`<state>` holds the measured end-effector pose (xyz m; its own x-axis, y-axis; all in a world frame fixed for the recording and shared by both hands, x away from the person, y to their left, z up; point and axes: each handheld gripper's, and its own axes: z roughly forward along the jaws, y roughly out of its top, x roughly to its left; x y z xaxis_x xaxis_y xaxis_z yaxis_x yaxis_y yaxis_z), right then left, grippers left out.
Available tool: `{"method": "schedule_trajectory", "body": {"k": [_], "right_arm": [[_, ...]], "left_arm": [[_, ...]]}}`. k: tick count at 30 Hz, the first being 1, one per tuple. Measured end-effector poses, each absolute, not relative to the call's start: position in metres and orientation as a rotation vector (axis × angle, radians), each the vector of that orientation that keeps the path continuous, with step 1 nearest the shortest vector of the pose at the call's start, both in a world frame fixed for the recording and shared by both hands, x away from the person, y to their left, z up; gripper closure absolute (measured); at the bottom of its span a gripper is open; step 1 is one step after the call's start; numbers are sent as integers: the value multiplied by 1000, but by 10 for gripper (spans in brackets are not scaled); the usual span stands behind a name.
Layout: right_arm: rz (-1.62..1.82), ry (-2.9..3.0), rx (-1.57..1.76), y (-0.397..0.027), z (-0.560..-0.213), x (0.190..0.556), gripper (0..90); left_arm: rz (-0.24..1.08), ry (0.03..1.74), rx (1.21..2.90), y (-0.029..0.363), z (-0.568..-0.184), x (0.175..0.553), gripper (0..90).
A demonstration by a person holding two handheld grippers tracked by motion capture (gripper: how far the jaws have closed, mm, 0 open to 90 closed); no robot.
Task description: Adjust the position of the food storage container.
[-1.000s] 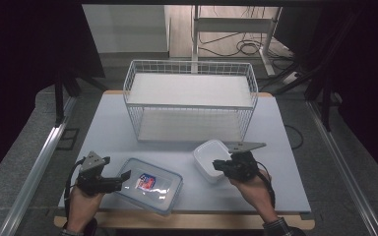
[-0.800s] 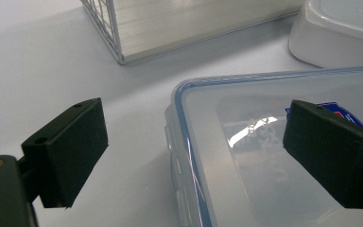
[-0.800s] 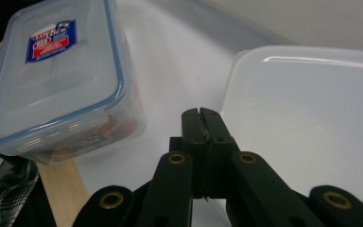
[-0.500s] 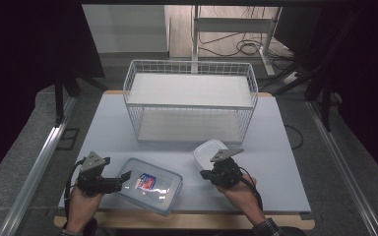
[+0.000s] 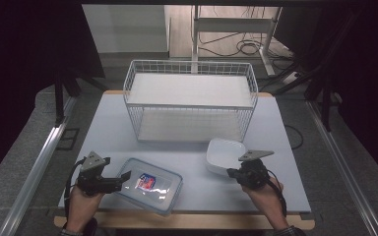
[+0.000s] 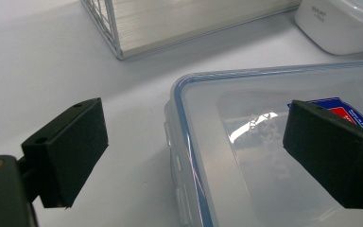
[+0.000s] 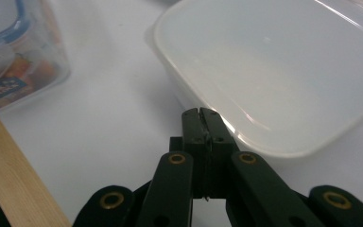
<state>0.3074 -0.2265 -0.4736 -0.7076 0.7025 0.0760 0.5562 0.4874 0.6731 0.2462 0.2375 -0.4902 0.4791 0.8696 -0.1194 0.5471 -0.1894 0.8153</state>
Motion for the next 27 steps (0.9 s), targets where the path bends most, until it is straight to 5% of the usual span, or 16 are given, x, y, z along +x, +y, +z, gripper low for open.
{"method": "schedule_trajectory", "body": {"k": [12,27], "right_arm": [[1124,2526,1004,-181,-454,341,884],[1013,2581,1018,-141,-473,387,897]], "left_arm": [[469,1196,1860,241,-490,246,72],[470,1201,1865,242,-491,247,73]]}}
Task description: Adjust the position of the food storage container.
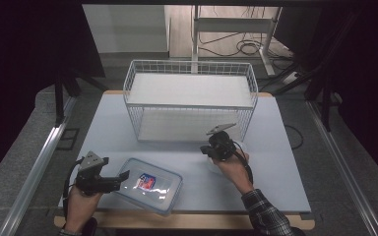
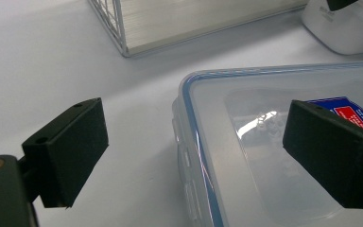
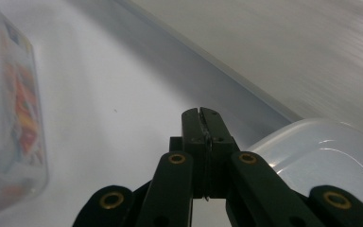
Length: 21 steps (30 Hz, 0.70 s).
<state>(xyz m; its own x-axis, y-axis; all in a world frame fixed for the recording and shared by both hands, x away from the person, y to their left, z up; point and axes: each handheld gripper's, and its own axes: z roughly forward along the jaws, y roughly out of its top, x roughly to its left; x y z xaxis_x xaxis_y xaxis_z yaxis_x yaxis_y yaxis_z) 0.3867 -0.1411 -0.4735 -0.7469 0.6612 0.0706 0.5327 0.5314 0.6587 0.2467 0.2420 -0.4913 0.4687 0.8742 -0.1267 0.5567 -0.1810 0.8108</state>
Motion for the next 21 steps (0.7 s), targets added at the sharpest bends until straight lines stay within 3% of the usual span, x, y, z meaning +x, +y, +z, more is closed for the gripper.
{"method": "schedule_trajectory", "body": {"k": [21], "right_arm": [[995,2413,1197,-239,-471,372,897]], "left_arm": [[473,1215,1851,244,-490,247,74]]}}
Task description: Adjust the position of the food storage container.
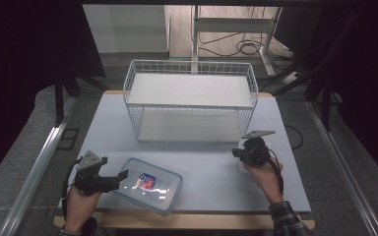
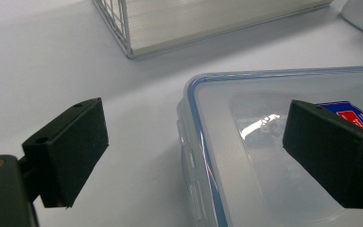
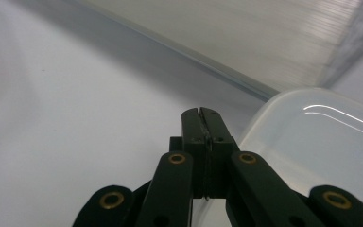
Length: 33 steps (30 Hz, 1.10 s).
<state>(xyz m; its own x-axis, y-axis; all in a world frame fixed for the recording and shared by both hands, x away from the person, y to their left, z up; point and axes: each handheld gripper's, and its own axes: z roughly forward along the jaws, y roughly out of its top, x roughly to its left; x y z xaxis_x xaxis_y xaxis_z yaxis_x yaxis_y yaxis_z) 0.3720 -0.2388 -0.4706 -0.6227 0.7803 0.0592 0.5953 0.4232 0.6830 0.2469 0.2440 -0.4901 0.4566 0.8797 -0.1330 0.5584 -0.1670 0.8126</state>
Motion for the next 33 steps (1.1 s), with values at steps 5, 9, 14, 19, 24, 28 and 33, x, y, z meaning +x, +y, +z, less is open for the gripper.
{"method": "schedule_trajectory", "body": {"k": [5,9,14,19,24,28,33], "right_arm": [[995,2367,1253,-260,-470,371,897],[981,2318,1300,-277,-470,372,897],[991,2277,1315,-281,-470,368,897],[1080,2283,1271,-269,-464,353,897],[1132,2338,1235,-252,-465,334,897],[1154,2403,1193,-238,-469,319,898],[1186,2490,1149,-218,-475,303,898]], "left_arm": [[471,1223,1855,244,-490,248,75],[464,1228,1860,245,-489,248,75],[468,1195,1906,244,-486,248,97],[478,1203,1899,259,-483,243,253],[404,1237,1856,277,-485,241,594],[334,1288,1950,277,-501,245,861],[243,1273,2083,266,-518,249,900]]}}
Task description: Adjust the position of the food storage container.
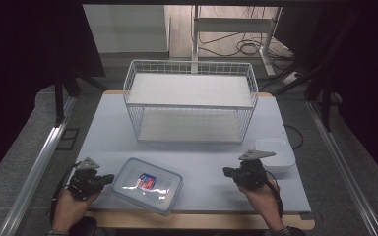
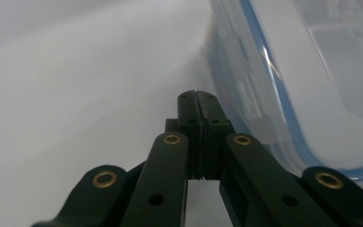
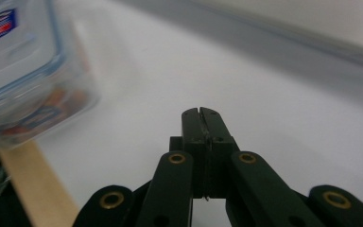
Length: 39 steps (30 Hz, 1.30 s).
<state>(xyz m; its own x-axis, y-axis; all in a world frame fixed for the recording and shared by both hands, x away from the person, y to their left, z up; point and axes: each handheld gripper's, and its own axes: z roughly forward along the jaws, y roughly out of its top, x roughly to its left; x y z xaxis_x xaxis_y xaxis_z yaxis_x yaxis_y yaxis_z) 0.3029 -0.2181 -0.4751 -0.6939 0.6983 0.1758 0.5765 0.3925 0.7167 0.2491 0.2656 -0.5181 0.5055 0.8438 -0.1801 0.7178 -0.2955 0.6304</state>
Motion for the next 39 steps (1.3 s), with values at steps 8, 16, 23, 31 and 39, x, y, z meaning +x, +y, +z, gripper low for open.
{"method": "schedule_trajectory", "body": {"k": [8,16,23,31,39], "right_arm": [[1213,2663,1066,-183,-487,281,898],[1207,2795,980,-155,-495,262,897],[1176,2773,1022,-160,-496,263,897],[1116,2687,1099,-177,-494,276,898],[1096,2596,1173,-193,-496,295,898]], "left_arm": [[234,1297,2097,254,-518,249,900],[185,1237,2091,230,-514,250,900],[166,1222,2097,211,-513,253,900],[175,1204,2101,187,-510,261,900],[150,1196,2079,170,-511,273,900]]}}
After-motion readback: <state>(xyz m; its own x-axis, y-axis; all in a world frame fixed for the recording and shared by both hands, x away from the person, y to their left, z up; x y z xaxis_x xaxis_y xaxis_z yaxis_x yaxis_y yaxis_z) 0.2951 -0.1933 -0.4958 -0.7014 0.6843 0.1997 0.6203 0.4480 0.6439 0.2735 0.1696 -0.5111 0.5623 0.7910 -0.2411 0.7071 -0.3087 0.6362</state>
